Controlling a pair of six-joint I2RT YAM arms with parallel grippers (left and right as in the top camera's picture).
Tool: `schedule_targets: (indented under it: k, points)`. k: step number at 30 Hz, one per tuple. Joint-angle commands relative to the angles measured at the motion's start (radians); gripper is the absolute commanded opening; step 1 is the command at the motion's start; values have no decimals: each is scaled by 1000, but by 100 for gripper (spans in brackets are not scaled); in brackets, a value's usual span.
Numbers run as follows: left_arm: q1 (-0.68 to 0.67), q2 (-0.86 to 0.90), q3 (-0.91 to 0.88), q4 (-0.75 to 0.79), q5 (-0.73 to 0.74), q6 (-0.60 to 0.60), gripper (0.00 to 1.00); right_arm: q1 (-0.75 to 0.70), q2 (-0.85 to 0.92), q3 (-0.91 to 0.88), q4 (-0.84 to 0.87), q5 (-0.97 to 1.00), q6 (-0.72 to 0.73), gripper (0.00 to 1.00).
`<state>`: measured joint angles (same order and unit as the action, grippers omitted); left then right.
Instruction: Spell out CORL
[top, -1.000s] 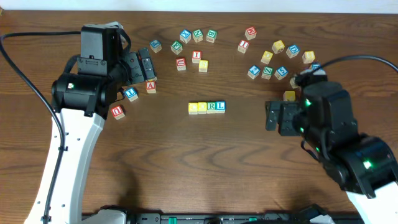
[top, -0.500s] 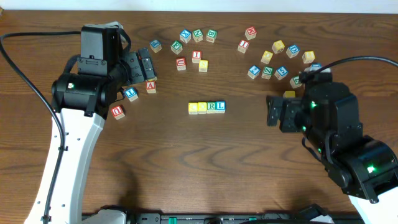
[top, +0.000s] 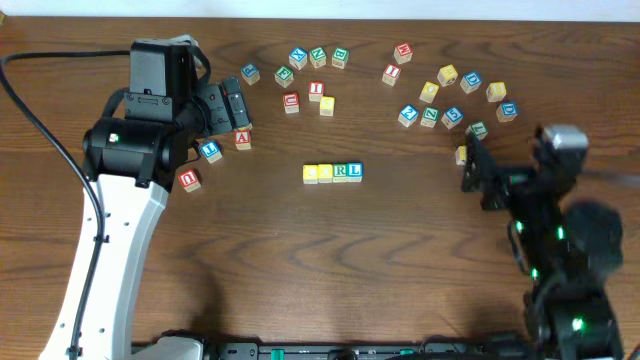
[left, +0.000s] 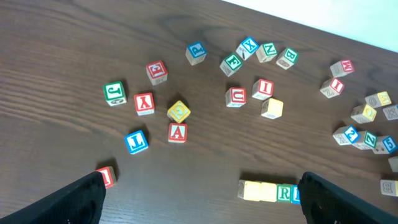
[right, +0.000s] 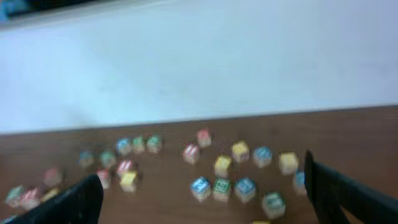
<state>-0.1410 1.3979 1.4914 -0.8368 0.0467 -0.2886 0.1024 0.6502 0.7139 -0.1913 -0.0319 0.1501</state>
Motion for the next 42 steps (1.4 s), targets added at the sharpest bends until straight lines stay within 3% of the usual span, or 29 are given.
schedule_targets:
  k: [1,10,18,23,42]
  points:
    - [2,7,14,0,-3,-4,98,-66,-146,-172,76,-50,-25,99]
    - [2,7,14,0,-3,-4,97,-117,-485,-531,185,-33,-24,99]
    - [2,7,14,0,-3,-4,98,-116,-626,-711,222,-34,32,99]
    - [2,7,14,0,-3,-4,98,-116,-645,-708,117,-29,35,99]
    - [2,7,14,0,-3,-4,98,-116,-644,-708,120,-29,32,99]
